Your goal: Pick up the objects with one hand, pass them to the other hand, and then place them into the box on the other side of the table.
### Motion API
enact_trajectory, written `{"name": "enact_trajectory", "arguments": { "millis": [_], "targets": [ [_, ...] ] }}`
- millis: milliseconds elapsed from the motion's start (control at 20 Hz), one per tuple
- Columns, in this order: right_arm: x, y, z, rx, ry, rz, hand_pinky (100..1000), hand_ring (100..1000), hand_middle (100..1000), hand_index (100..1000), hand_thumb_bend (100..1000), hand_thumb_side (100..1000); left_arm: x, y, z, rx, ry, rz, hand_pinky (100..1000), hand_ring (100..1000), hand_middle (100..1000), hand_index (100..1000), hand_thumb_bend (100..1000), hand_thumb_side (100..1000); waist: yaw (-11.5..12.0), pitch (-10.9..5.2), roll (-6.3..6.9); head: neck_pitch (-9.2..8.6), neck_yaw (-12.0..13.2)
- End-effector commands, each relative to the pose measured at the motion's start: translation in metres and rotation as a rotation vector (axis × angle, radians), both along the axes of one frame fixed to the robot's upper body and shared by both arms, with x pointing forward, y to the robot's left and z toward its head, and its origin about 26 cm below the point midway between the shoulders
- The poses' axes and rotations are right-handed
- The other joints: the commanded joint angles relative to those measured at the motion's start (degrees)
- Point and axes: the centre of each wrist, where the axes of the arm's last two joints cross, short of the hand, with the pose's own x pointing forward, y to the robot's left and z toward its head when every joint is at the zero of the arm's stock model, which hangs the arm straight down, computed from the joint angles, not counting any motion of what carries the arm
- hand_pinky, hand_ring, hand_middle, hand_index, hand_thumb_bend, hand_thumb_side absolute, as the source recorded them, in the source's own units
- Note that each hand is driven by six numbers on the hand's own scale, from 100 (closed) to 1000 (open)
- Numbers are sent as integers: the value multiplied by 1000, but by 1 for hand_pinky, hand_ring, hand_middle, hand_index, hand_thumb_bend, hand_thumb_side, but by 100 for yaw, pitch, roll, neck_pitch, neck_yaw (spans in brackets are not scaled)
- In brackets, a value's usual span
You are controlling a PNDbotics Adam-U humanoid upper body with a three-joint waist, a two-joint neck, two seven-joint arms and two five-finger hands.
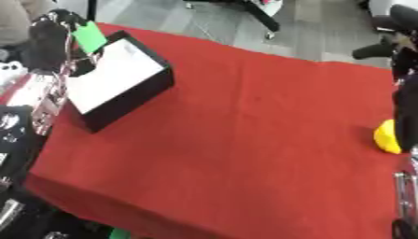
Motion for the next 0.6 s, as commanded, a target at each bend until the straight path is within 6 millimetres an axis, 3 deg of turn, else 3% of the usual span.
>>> {"name": "enact_trajectory", "arguments": {
  "millis": [50, 250, 450, 500, 600],
  "targets": [
    [0, -1, 5, -17, -20, 6, 1000, 594, 759, 840, 295, 1000, 2, 21, 18, 37, 193, 67, 837, 734, 751, 862, 662, 640, -16, -105, 34, -15, -78],
    [0, 0, 4, -20, -17, 10, 1000, 593, 758, 839, 290, 1000, 3, 26, 32, 38, 372, 122, 870, 794, 821, 926, 972, 804, -27, -109, 36, -15, -340],
    [1, 0, 4, -19, -16, 6, 1000, 591, 756, 839, 288, 1000, -2, 24, 48, 49, 364, 146, 890, 827, 859, 955, 1000, 935, -28, -110, 40, -15, -487],
    [1, -1, 4, -19, -15, 5, 1000, 590, 756, 839, 287, 1000, -4, 24, 53, 56, 357, 149, 889, 825, 860, 956, 1000, 933, -27, -110, 42, -15, -511],
    [1, -1, 3, -19, -15, 1, 1000, 590, 755, 839, 287, 1000, -8, 19, 66, 65, 305, 138, 866, 790, 834, 937, 1000, 827, -16, -113, 42, -15, -555]
  ]
}}
